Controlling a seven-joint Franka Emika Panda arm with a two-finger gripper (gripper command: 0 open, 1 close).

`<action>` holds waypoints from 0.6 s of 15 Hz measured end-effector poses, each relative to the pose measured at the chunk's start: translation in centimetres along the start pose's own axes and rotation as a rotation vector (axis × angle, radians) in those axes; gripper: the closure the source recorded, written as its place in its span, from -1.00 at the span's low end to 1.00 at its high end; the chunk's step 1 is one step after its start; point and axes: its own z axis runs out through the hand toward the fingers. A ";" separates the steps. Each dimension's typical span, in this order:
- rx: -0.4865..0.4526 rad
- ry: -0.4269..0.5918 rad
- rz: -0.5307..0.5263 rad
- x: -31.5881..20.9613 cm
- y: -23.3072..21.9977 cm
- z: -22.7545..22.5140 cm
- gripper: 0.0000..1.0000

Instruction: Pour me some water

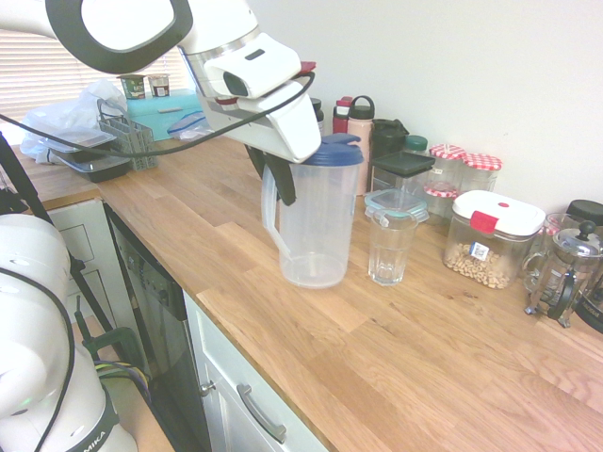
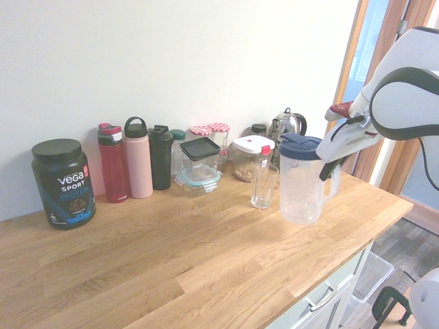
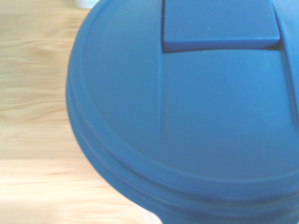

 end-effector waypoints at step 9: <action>0.127 0.031 -0.152 -12.9 -18.4 6.4 1.00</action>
